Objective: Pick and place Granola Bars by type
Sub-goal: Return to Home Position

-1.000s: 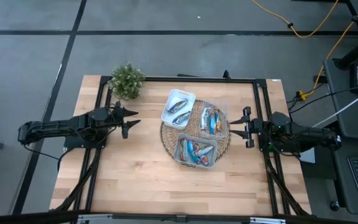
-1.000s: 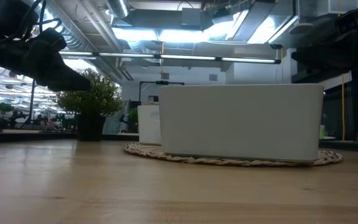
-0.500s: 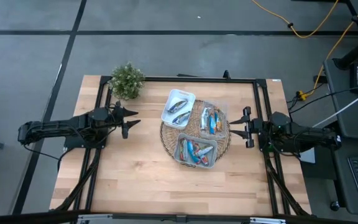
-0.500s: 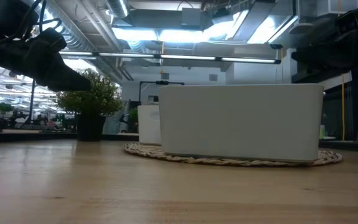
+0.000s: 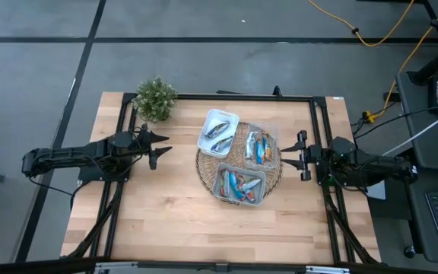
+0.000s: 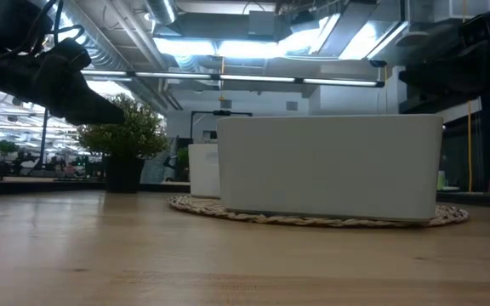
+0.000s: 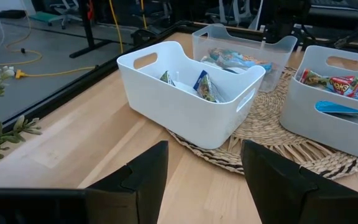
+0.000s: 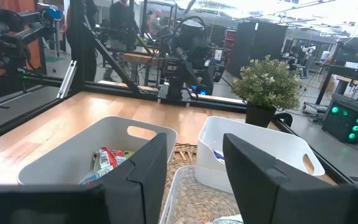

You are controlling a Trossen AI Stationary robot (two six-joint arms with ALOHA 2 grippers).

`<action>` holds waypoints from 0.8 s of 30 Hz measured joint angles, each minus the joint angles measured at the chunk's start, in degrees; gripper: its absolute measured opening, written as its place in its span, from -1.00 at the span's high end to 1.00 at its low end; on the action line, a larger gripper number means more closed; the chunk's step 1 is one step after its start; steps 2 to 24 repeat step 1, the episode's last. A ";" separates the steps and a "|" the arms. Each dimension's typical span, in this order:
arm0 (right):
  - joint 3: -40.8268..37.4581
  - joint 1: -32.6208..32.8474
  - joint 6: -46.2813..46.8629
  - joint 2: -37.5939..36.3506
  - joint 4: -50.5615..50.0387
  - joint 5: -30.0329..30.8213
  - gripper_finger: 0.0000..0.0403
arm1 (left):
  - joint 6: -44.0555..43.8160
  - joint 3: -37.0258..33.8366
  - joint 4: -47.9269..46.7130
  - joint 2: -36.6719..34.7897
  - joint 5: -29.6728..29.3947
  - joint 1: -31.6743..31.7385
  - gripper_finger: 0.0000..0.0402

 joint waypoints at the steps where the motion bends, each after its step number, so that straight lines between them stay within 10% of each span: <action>1: 0.00 0.00 0.00 0.01 0.00 0.00 0.21 | 0.02 0.00 0.00 0.00 0.00 0.00 0.03; 24: 0.00 0.00 0.00 0.01 0.00 0.00 0.21 | 0.02 0.00 0.00 0.00 0.00 0.00 0.03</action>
